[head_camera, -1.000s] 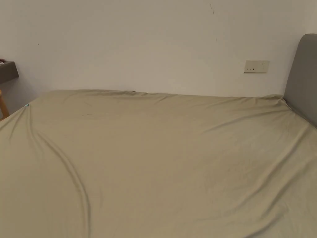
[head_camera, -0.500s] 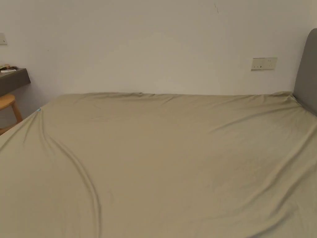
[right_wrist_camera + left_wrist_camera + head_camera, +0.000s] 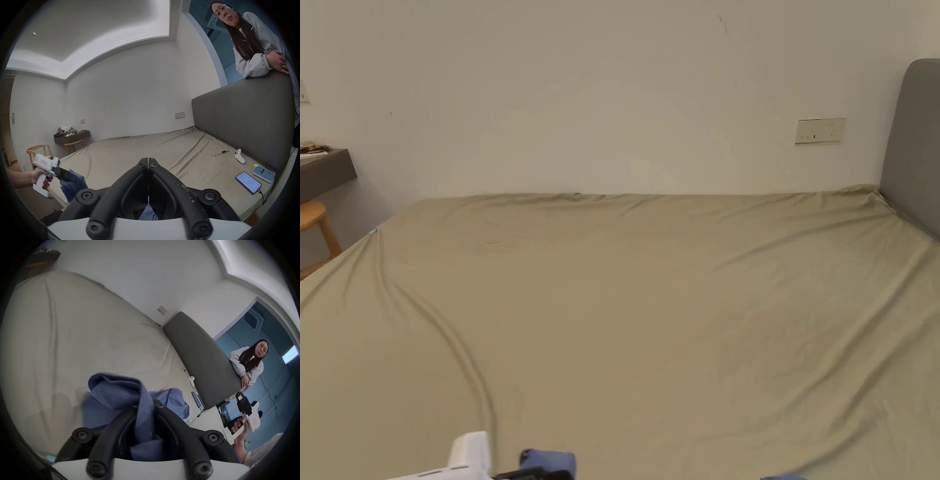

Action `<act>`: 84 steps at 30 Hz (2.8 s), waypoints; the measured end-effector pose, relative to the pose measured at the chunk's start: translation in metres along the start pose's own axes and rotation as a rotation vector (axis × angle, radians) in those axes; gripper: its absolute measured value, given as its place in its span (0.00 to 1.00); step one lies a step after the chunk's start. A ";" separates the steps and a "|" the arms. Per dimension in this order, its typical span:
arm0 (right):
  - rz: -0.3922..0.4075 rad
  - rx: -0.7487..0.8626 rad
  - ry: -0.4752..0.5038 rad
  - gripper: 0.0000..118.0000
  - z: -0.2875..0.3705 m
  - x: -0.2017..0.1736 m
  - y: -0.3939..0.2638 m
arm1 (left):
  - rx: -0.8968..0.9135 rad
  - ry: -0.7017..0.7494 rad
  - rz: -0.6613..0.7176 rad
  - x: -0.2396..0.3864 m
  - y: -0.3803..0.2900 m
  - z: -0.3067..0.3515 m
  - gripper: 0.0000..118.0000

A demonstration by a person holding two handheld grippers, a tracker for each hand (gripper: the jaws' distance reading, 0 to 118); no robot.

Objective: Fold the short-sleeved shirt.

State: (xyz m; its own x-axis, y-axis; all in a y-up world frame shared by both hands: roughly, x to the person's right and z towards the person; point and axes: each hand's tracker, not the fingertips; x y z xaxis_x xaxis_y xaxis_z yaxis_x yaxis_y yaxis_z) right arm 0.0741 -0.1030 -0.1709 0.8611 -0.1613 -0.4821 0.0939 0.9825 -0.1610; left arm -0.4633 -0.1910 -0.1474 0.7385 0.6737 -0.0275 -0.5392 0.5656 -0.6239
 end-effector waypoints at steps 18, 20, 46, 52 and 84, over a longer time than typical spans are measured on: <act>-0.075 -0.009 -0.065 0.02 0.023 0.023 0.001 | -0.090 0.025 0.008 0.017 -0.050 -0.104 0.97; -0.087 -0.011 -0.062 0.02 0.022 0.028 0.000 | 0.040 -0.041 -0.069 0.028 -0.041 -0.062 1.00; -0.137 -0.005 -0.094 0.02 0.044 0.048 0.006 | -0.050 0.255 -0.256 0.064 -0.084 -0.172 0.00; -0.138 -0.014 -0.102 0.02 0.046 0.045 0.007 | -0.075 0.131 -0.204 0.088 -0.090 -0.196 0.00; -0.017 0.007 0.043 0.02 0.013 -0.001 0.011 | 0.162 0.175 -0.060 -0.035 -0.040 0.023 1.00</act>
State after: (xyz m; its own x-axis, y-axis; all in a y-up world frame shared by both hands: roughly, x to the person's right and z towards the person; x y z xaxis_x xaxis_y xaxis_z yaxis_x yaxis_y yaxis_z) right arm 0.0810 -0.0905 -0.1608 0.8373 -0.1820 -0.5156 0.1121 0.9801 -0.1639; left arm -0.4769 -0.2259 -0.1031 0.8224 0.5520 -0.1376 -0.5396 0.6805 -0.4957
